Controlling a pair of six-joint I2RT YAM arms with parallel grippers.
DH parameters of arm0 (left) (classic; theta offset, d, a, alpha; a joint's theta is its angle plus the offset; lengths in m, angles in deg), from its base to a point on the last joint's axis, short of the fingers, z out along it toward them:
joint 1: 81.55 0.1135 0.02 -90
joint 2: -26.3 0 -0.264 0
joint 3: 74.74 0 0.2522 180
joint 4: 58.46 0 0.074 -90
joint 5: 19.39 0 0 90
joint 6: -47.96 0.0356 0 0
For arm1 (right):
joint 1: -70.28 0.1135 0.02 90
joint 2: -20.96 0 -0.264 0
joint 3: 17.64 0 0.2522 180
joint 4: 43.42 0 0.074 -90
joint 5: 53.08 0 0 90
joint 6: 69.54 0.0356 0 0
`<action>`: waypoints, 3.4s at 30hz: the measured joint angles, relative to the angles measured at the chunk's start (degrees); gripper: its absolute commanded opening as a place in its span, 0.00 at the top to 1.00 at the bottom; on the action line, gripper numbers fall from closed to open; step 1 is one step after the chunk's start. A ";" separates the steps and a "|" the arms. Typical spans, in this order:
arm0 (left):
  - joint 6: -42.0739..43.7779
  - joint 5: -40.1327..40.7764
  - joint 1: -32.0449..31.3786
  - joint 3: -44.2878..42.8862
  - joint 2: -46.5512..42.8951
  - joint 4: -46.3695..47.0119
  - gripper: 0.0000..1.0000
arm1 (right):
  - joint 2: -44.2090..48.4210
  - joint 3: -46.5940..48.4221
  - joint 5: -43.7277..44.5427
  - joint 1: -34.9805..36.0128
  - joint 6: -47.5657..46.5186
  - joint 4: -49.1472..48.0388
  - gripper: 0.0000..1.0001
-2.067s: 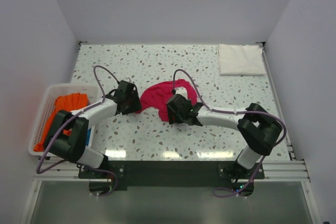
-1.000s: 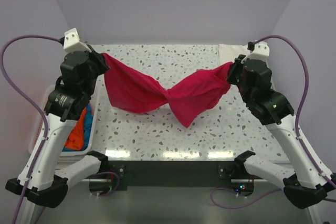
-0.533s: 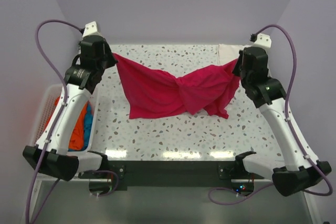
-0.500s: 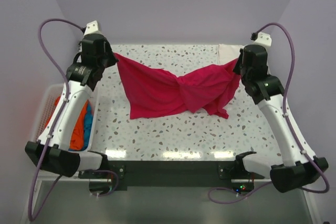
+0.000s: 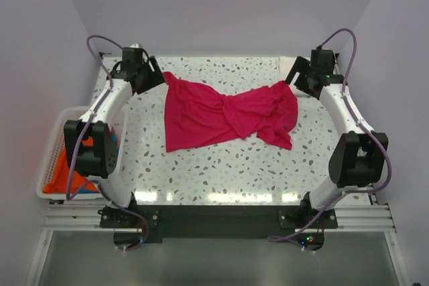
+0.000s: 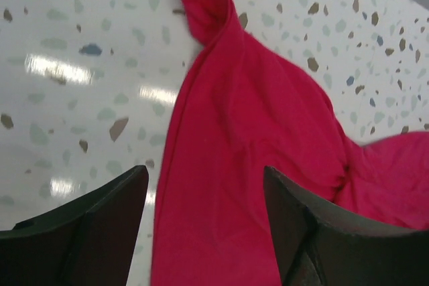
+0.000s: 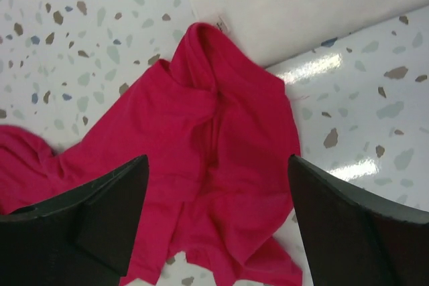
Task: Fold and stack the t-shirts
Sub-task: Flatten the tshirt out
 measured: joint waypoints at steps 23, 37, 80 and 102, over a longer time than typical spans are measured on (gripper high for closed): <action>-11.63 4.90 -14.16 53.75 -39.10 5.81 0.50 | 29.49 -51.30 -2.38 1.86 8.63 -12.44 0.43; -13.29 4.98 -15.06 55.43 -32.76 10.58 0.53 | 24.35 -51.65 -2.43 1.84 10.38 -16.59 0.49; -4.55 14.82 -7.65 16.79 -39.85 -3.61 1.00 | 40.44 -15.32 -6.40 1.64 11.15 0.87 1.00; -0.63 14.93 -6.95 -24.22 -35.63 -10.86 1.00 | 32.87 30.47 -7.28 1.57 4.02 8.79 1.00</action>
